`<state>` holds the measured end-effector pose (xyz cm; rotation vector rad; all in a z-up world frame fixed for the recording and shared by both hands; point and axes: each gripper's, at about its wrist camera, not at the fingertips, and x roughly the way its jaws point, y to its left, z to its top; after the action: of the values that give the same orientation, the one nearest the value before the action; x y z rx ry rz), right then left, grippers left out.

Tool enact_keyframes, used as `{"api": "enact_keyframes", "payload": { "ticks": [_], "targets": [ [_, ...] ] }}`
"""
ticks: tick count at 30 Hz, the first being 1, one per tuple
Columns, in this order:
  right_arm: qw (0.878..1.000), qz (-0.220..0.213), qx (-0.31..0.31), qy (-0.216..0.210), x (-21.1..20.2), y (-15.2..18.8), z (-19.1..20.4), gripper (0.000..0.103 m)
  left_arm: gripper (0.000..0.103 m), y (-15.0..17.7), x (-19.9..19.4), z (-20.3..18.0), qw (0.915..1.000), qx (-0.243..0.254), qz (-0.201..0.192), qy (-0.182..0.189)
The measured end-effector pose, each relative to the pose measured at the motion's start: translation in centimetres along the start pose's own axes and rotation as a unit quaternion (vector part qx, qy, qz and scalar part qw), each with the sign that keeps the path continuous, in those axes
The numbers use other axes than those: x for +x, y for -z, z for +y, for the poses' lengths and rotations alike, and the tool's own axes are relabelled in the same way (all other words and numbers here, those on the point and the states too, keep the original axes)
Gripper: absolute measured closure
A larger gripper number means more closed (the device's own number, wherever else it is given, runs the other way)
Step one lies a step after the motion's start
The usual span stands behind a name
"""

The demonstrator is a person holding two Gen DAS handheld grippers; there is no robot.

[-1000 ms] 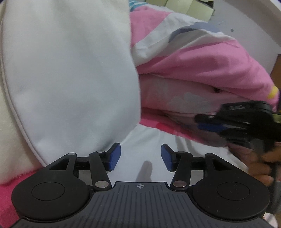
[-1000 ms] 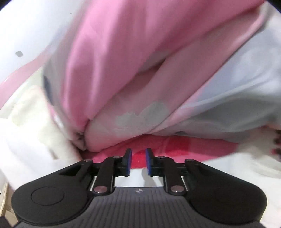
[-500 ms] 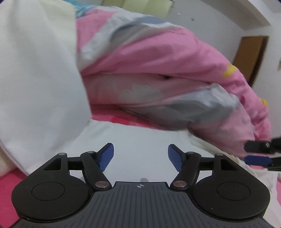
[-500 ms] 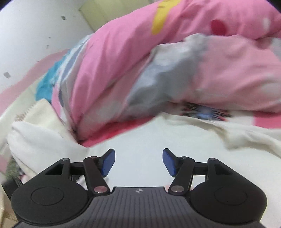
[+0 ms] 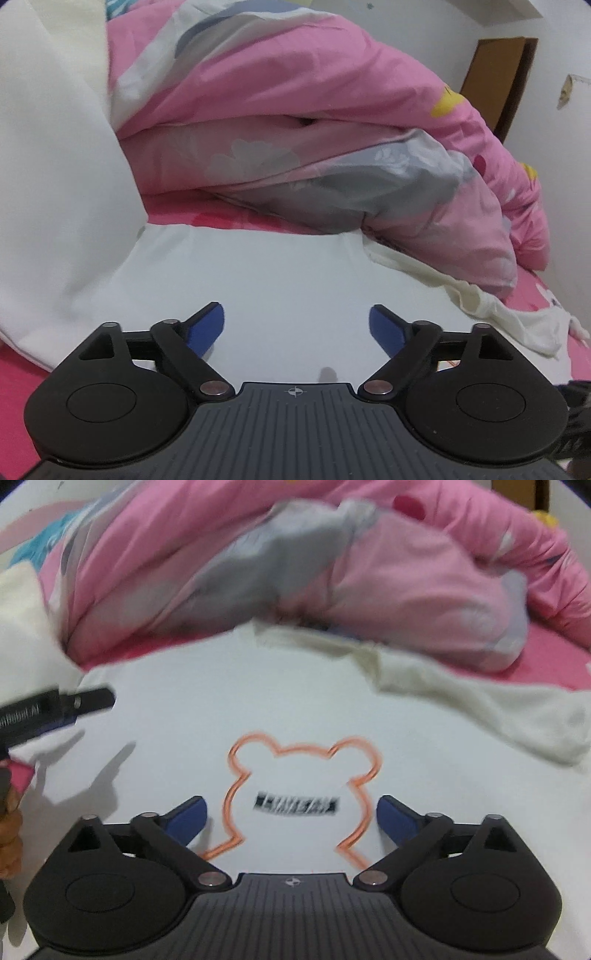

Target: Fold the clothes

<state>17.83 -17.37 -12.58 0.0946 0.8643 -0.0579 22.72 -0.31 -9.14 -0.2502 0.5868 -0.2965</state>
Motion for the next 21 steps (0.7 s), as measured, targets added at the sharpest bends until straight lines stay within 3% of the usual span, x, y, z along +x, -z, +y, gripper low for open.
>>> {"api": "enact_keyframes", "payload": {
  "ticks": [5,13,21],
  "targets": [
    [0.999,-0.012,-0.029,0.027,0.5,1.4,1.2,0.000,0.004,0.3,0.3,-0.6,0.9996,0.021,0.017,-0.001],
    [0.999,-0.018,-0.018,0.023,0.3,1.6,0.9,0.000,0.000,0.9,1.7,-0.5,0.9973,0.025,0.067,-0.018],
    [1.000,-0.018,-0.010,0.019,0.4,1.5,0.7,0.000,0.000,0.9,1.9,-0.4,0.9968,0.028,0.070,-0.025]
  ]
}}
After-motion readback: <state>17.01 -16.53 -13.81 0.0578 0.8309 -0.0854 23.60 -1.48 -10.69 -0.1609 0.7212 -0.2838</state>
